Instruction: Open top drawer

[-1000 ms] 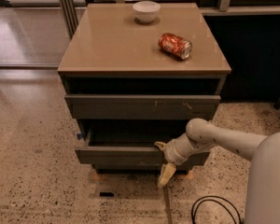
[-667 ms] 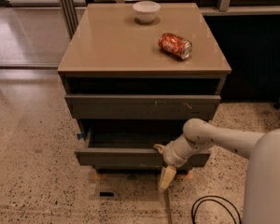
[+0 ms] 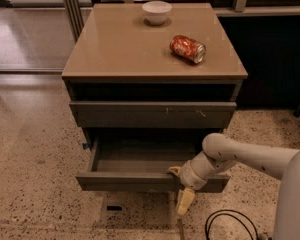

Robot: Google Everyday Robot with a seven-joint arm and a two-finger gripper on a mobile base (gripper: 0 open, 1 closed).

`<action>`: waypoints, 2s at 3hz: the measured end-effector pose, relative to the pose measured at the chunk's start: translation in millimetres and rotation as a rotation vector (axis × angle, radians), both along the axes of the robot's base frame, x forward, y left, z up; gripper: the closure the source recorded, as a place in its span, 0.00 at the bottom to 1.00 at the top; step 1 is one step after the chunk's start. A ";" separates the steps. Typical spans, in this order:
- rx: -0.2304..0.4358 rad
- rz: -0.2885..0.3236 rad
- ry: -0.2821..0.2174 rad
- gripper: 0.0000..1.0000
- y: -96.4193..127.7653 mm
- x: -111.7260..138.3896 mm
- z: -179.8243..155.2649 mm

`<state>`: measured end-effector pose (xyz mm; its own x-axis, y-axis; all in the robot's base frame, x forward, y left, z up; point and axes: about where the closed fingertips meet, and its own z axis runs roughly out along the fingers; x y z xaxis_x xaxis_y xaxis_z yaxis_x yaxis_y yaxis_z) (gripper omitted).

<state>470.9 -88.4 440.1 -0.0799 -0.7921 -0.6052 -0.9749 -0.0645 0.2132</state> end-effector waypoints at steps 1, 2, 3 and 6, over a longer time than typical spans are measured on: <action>0.000 0.000 0.000 0.00 0.0 0.0 0.0; 0.054 0.033 0.025 0.00 5.1 -7.0 -2.7; 0.102 0.081 0.068 0.00 9.4 -28.6 0.0; 0.133 0.097 0.159 0.00 -1.4 -80.4 20.0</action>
Offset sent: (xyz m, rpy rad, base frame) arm -0.0149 0.0089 -0.0036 0.1324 0.0541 0.0776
